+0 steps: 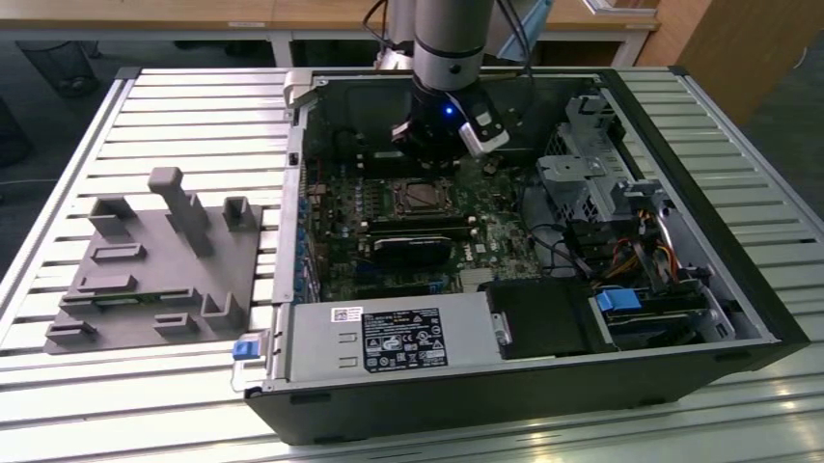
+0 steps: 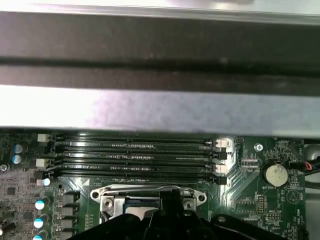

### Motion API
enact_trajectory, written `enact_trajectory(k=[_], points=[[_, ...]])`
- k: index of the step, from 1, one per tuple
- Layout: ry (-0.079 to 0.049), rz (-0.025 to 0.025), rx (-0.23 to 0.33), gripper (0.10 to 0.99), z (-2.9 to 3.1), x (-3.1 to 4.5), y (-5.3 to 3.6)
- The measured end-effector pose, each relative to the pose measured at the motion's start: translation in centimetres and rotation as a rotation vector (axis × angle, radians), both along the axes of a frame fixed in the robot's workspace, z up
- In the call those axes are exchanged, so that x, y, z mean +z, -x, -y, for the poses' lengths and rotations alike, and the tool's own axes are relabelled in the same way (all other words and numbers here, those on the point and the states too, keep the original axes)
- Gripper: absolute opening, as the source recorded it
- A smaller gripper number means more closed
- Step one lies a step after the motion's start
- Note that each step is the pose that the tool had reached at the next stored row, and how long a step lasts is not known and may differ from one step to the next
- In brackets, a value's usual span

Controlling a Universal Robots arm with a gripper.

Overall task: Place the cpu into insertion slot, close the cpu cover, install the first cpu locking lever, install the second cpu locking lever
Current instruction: 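Install the second cpu locking lever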

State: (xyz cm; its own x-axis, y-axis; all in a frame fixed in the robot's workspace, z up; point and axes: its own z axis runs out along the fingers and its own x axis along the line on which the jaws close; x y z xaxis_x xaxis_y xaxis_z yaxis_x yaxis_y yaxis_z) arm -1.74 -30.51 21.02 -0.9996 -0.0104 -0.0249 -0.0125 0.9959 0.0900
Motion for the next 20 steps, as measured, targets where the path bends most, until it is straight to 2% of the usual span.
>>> enact_trajectory(k=[9,12,14,15,20], points=[[-0.002,-0.0011,-0.003,0.106,0.07,2.38,0.0],[-0.002,-0.0073,-0.004,0.106,0.13,3.01,0.0],[-0.002,-0.0142,-0.006,0.106,0.39,3.07,0.0],[-0.002,-0.016,-0.007,0.106,0.57,3.07,0.0],[-0.002,-0.0168,-0.01,0.106,1.82,3.06,0.0]])
